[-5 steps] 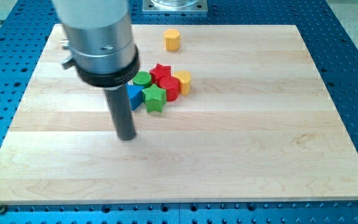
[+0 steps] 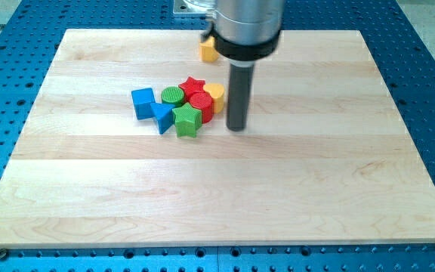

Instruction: Push the yellow heart into the yellow hexagon

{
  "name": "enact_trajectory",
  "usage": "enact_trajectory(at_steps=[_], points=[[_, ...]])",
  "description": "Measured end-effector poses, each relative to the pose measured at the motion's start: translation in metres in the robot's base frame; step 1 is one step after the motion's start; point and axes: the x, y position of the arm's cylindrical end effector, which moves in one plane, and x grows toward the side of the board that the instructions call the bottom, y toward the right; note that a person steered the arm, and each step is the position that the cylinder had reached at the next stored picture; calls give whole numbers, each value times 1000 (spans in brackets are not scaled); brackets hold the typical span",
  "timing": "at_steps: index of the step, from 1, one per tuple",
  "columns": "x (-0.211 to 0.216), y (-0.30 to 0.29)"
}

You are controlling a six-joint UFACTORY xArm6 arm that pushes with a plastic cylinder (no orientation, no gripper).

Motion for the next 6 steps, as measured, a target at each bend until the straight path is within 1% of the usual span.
enact_trajectory(at_steps=[2, 3, 4, 5, 6], points=[[-99, -45], [-107, -36], [-107, -36], [-120, -37], [-124, -36]])
